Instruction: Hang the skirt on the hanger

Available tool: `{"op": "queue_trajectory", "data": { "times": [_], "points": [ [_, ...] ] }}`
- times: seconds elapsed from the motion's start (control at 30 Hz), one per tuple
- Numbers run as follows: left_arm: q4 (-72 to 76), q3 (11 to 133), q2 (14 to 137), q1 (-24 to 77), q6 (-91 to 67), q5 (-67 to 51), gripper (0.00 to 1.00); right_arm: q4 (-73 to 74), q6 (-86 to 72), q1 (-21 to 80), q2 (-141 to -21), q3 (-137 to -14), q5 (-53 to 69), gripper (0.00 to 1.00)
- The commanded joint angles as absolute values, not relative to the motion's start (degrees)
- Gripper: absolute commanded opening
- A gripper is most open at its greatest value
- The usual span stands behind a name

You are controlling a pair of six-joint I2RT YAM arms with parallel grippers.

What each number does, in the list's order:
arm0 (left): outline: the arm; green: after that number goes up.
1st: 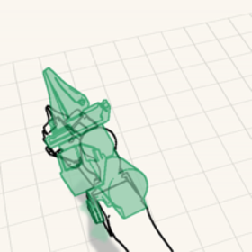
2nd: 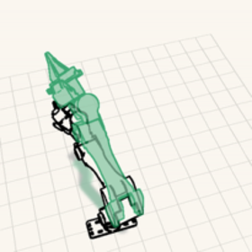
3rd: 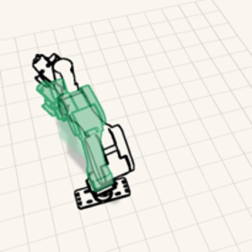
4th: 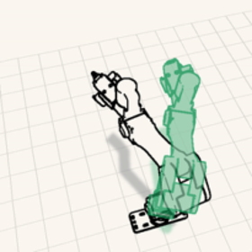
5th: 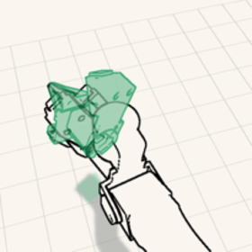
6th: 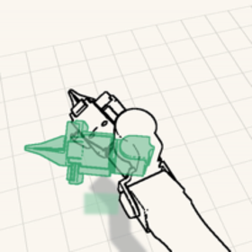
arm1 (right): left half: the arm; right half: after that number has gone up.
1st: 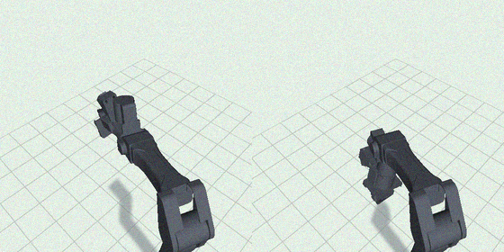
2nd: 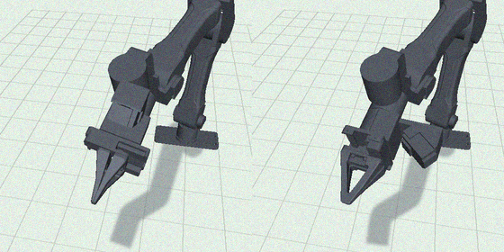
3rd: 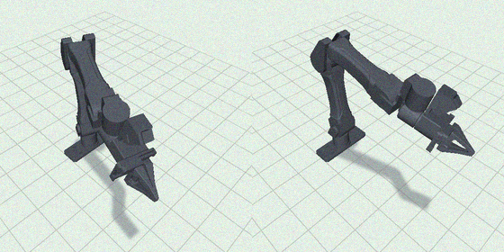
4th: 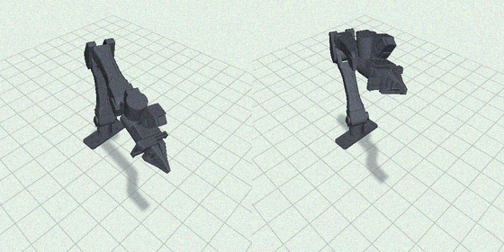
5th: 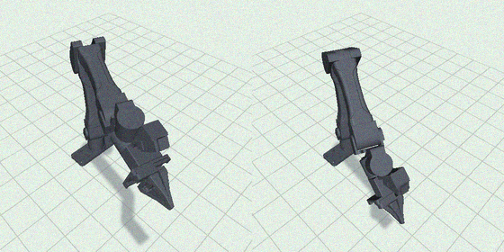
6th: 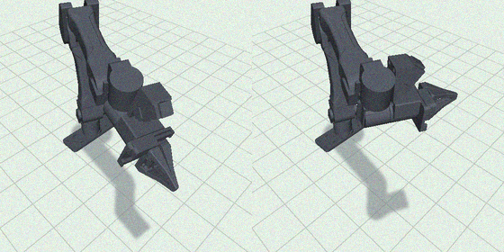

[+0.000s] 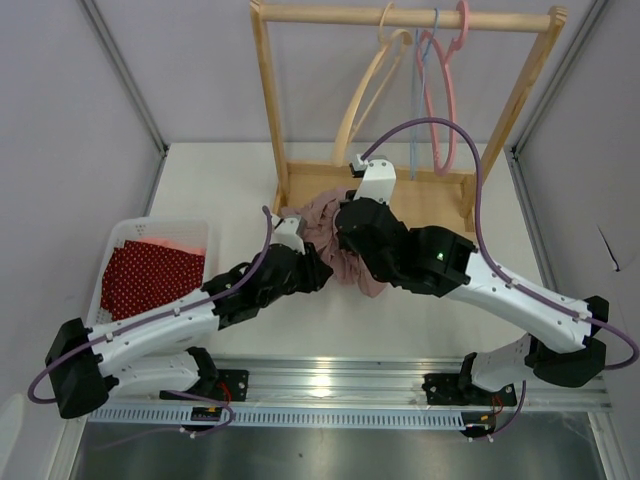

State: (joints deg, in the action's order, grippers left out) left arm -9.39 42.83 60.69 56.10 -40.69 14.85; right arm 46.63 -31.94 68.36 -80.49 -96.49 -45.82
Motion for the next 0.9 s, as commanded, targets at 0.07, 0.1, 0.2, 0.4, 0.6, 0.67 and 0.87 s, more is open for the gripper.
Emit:
{"op": "queue_trajectory", "data": {
  "times": [0.07,0.1,0.2,0.4,0.6,0.67,0.87],
  "points": [
    [-0.6,42.6,64.3,53.6,-42.3,11.3,0.41,46.8,-33.0,69.0,-77.0,-99.8,-46.6,0.00],
    [-0.4,42.8,65.0,53.5,-42.4,10.6,0.41,46.8,-33.0,69.0,-76.9,-99.8,-46.6,0.00],
    [4.1,43.0,66.8,53.5,-43.2,8.4,0.43,46.9,-33.0,69.0,-76.9,-99.9,-46.7,0.00],
    [6.5,42.0,65.7,54.3,-46.3,4.1,0.45,47.5,-33.0,69.0,-77.3,-99.8,-47.0,0.00],
    [5.6,41.1,64.3,55.5,-49.7,1.3,0.41,47.2,-32.7,68.9,-77.9,-99.7,-47.5,0.00],
    [3.9,40.9,63.2,57.0,-50.2,3.1,0.41,47.0,-32.5,68.9,-78.0,-99.8,-47.5,0.00],
    [0.5,38.5,60.7,58.6,-52.5,5.4,0.44,46.6,-32.0,68.8,-78.9,-100.4,-47.4,0.00]
  ]
}}
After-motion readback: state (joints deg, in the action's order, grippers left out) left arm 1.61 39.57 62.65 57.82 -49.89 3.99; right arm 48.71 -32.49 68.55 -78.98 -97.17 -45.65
